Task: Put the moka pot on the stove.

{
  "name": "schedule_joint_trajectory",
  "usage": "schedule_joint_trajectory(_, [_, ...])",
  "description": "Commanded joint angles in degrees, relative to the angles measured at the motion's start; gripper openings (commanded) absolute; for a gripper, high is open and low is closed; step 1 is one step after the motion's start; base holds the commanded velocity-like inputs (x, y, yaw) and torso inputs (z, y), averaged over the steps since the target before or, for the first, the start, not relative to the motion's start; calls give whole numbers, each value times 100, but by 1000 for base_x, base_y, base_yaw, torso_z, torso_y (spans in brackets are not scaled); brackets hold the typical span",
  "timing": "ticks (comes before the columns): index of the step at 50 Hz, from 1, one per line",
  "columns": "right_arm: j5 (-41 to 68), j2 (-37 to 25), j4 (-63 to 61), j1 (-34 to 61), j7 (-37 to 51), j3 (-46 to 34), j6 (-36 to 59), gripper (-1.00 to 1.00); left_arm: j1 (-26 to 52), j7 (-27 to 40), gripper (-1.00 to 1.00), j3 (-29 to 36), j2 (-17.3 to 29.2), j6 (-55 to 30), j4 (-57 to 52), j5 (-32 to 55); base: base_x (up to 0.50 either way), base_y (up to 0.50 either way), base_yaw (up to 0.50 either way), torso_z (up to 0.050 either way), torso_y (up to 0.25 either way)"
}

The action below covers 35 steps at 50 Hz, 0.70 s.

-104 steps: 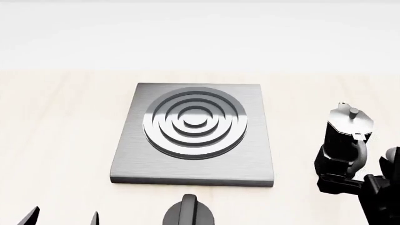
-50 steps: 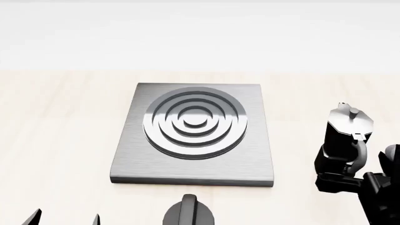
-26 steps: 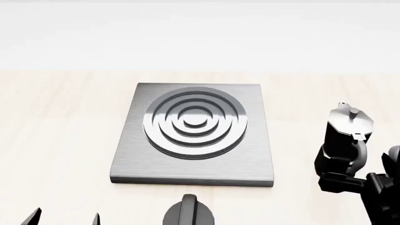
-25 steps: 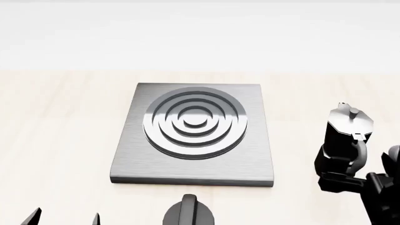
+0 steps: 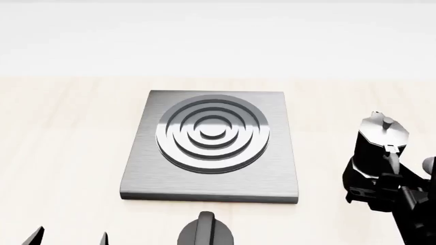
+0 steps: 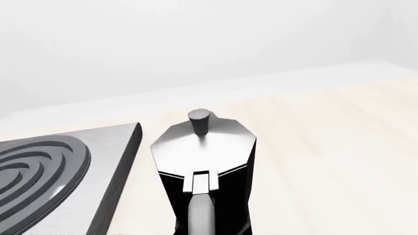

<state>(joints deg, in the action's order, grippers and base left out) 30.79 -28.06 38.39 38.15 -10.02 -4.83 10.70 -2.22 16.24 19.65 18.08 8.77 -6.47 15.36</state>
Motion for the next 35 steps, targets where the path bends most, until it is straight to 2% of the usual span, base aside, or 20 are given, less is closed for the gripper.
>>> schedule_joint_trajectory(1, [-108,12,-123,-74,29,-99,-74,-100,-31,23,100,3,30,28,-30,9,0,0,0,0,0])
schedule_joint_trajectory(7, [-506,-79,-1148,-245,759,-124,-342,-100,14,17,100,23,22,23,-17,16,0,0,0,0,0])
schedule_joint_trajectory(13, [-499,-162,-1960,-240,924,-170,-147,-100,36,34,100,12,42,-7,-42,36,0,0,0,0,0])
schedule_joint_trajectory(25, [-478,-135,-2108,-98,833,-262,-103,-100,81,26,100,20,51,-16,-24,87,0,0,0,0,1])
schedule_joint_trajectory(35, [-620,58,-1973,534,764,-524,24,-100,68,41,100,33,65,-15,-42,102,0,0,0,0,1])
